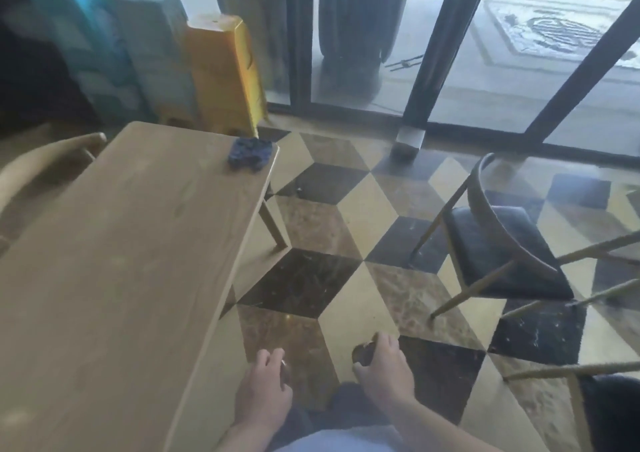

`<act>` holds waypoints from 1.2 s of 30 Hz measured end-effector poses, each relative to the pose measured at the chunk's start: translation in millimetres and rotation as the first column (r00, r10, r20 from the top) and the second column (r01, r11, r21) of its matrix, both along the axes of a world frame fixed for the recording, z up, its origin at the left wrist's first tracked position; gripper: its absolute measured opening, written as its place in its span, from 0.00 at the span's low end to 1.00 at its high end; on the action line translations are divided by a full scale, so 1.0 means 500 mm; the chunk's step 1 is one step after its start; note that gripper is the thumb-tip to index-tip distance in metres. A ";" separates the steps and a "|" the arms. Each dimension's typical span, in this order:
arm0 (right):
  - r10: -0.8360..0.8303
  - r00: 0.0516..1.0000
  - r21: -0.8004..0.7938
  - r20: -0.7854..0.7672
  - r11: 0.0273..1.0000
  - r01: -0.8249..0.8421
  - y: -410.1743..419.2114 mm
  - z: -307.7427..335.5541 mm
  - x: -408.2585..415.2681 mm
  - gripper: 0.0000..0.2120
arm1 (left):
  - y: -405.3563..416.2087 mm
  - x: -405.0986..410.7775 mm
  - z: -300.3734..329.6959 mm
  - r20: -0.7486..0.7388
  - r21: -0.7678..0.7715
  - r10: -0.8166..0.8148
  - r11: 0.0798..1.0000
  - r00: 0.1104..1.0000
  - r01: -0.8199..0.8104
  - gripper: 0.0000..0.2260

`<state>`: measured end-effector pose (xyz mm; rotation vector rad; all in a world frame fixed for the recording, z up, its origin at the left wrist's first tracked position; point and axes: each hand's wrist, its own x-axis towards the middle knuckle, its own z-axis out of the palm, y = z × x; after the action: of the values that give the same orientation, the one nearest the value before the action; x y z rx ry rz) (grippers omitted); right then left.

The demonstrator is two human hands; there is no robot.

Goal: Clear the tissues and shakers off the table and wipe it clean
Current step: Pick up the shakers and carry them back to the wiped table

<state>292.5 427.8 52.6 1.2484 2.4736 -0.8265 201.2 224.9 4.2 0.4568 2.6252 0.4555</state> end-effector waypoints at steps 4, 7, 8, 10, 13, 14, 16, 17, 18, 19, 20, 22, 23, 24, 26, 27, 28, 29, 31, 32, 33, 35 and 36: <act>0.222 0.975 -0.027 -0.003 0.975 -0.222 0.012 -0.036 -0.146 0.16 | -0.029 -0.061 -0.005 0.062 0.003 0.221 0.975 0.973 -0.222 0.17; 0.386 0.923 -0.049 -0.002 0.921 -0.385 0.023 -0.067 -0.269 0.21 | -0.050 -0.112 -0.012 0.068 0.030 0.387 0.921 0.920 -0.389 0.17; 0.440 0.898 -0.058 0.002 0.897 -0.439 0.021 -0.070 -0.312 0.22 | -0.058 -0.127 -0.011 0.064 0.029 0.440 0.897 0.896 -0.442 0.17; 0.550 0.835 -0.056 0.006 0.834 -0.549 0.011 -0.070 -0.393 0.18 | -0.071 -0.149 -0.002 0.068 0.029 0.567 0.821 0.821 -0.570 0.17; 0.712 0.701 -0.066 0.029 0.702 -0.710 -0.022 -0.076 -0.499 0.17 | -0.091 -0.163 0.010 0.027 0.079 0.762 0.644 0.647 -0.761 0.18; 0.760 0.649 -0.078 0.035 0.650 -0.756 -0.040 -0.078 -0.531 0.17 | -0.098 -0.162 0.010 0.017 0.109 0.824 0.561 0.566 -0.820 0.19; 0.839 0.544 -0.094 0.025 0.544 -0.834 -0.082 -0.083 -0.584 0.18 | -0.109 -0.155 0.015 0.025 0.127 0.917 0.393 0.399 -0.911 0.20; 0.869 0.494 -0.097 0.017 0.493 -0.865 -0.106 -0.087 -0.603 0.19 | -0.115 -0.148 0.017 0.039 0.114 0.944 0.322 0.328 -0.940 0.20; 0.893 0.450 -0.104 0.014 0.449 -0.887 -0.130 -0.087 -0.619 0.19 | -0.121 -0.142 0.017 0.047 0.102 0.960 0.271 0.276 -0.957 0.21; 0.912 0.411 -0.107 0.001 0.409 -0.906 -0.152 -0.090 -0.633 0.19 | -0.128 -0.138 0.017 0.047 0.091 0.970 0.232 0.237 -0.968 0.21; 0.927 0.374 -0.108 -0.005 0.372 -0.922 -0.173 -0.089 -0.645 0.19 | -0.137 -0.134 0.015 0.041 0.086 0.979 0.196 0.200 -0.977 0.21; 0.953 0.302 -0.097 -0.017 0.299 -0.949 -0.214 -0.092 -0.670 0.17 | -0.159 -0.136 0.008 0.035 0.086 0.991 0.127 0.131 -0.988 0.19; 0.960 0.277 -0.092 -0.026 0.274 -0.957 -0.233 -0.094 -0.683 0.16 | -0.172 -0.142 0.002 0.030 0.091 0.994 0.101 0.104 -0.991 0.19; 0.964 0.264 -0.093 -0.030 0.260 -0.961 -0.252 -0.094 -0.697 0.15 | -0.186 -0.152 -0.003 0.031 0.099 0.997 0.069 0.072 -0.993 0.20; 0.967 0.254 -0.097 -0.034 0.249 -0.963 -0.286 -0.094 -0.726 0.14 | -0.213 -0.181 -0.010 0.036 0.112 0.999 -0.013 -0.009 -0.994 0.21; 0.967 0.251 -0.090 -0.036 0.247 -0.965 -0.300 -0.093 -0.742 0.14 | -0.224 -0.198 -0.011 0.025 0.138 0.999 -0.036 -0.032 -0.990 0.21; 0.968 0.249 -0.080 -0.033 0.245 -0.966 -0.313 -0.092 -0.759 0.14 | -0.235 -0.216 -0.010 0.020 0.167 0.999 -0.047 -0.044 -0.985 0.20; 0.968 0.249 -0.068 -0.028 0.247 -0.967 -0.324 -0.091 -0.778 0.13 | -0.246 -0.235 -0.008 0.029 0.187 0.998 -0.060 -0.055 -0.981 0.19; 0.967 0.255 -0.037 -0.008 0.255 -0.966 -0.348 -0.087 -0.821 0.14 | -0.268 -0.275 -0.004 0.048 0.191 0.997 -0.074 -0.066 -0.979 0.17; 0.966 0.258 -0.019 0.005 0.258 -0.966 -0.359 -0.083 -0.842 0.15 | -0.279 -0.293 -0.005 0.049 0.189 0.996 -0.076 -0.068 -0.979 0.18; 0.965 0.262 -0.002 0.013 0.262 -0.965 -0.370 -0.081 -0.864 0.16 | -0.289 -0.311 -0.006 0.053 0.185 0.996 -0.077 -0.068 -0.980 0.18; 0.964 0.264 0.019 0.023 0.264 -0.964 -0.391 -0.076 -0.905 0.18 | -0.306 -0.346 -0.009 0.046 0.181 0.998 -0.057 -0.049 -0.982 0.19; 0.964 0.264 0.028 0.025 0.264 -0.964 -0.403 -0.074 -0.924 0.19 | -0.314 -0.366 -0.008 0.044 0.179 0.999 -0.037 -0.030 -0.983 0.19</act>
<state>-169.8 226.6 15.8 -0.4633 2.5391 -0.3602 18.4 68.0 0.2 -1.7243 2.4678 1.0729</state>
